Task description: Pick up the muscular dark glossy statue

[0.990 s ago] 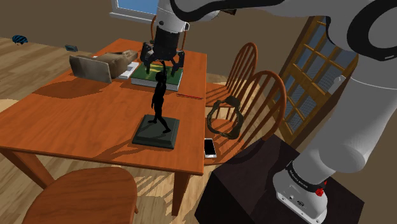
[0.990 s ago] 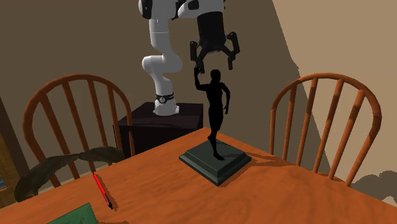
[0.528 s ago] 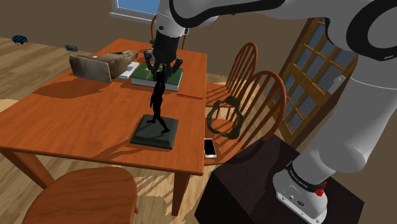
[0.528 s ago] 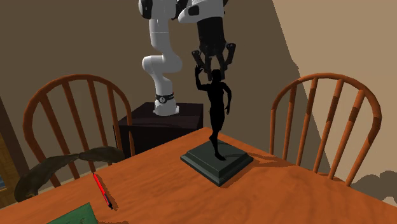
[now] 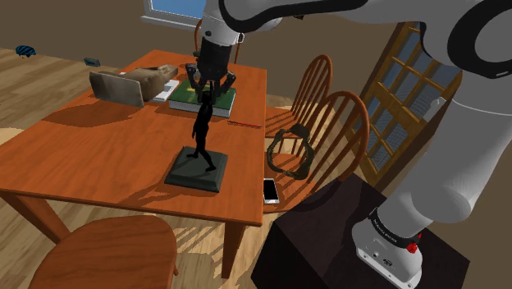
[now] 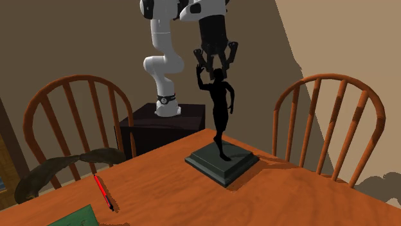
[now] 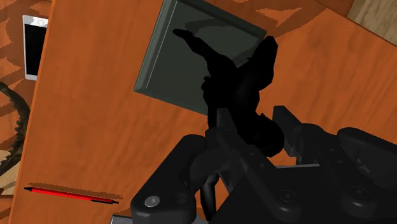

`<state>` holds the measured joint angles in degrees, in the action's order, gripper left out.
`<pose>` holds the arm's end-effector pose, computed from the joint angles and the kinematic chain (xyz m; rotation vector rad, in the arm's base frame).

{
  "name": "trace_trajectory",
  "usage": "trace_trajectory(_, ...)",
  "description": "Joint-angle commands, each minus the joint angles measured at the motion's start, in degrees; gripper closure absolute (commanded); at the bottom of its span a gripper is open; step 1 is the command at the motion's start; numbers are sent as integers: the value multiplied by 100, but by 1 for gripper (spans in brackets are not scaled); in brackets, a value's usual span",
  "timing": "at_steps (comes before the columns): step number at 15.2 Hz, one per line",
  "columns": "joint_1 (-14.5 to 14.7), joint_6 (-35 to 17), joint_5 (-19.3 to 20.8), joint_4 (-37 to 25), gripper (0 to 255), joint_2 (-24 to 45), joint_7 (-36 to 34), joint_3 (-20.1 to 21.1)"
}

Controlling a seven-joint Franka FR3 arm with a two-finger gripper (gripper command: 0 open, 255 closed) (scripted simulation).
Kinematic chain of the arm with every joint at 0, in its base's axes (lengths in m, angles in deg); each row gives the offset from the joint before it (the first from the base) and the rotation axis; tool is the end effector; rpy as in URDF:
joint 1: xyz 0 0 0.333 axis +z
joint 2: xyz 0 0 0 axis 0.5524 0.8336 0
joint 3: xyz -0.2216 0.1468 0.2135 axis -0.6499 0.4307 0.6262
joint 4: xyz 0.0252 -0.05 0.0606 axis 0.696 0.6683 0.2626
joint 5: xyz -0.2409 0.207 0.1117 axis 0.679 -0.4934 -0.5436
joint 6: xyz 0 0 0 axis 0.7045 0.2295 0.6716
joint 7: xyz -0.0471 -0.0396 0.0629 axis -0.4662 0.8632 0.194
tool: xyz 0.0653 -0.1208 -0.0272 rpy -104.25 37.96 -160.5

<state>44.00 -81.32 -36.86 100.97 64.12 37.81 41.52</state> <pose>0.5084 0.3021 0.5047 -2.9480 0.4395 -0.0206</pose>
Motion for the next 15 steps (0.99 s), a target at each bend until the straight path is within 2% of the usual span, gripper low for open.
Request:
trace_trajectory(1,2,118,-2,-112,255,-15,-10,3)
trace_trajectory(13,39,1048,28,-1075,255,13,-95,19)
trace_trajectory(15,40,1060,28,-1088,255,15,-96,19)
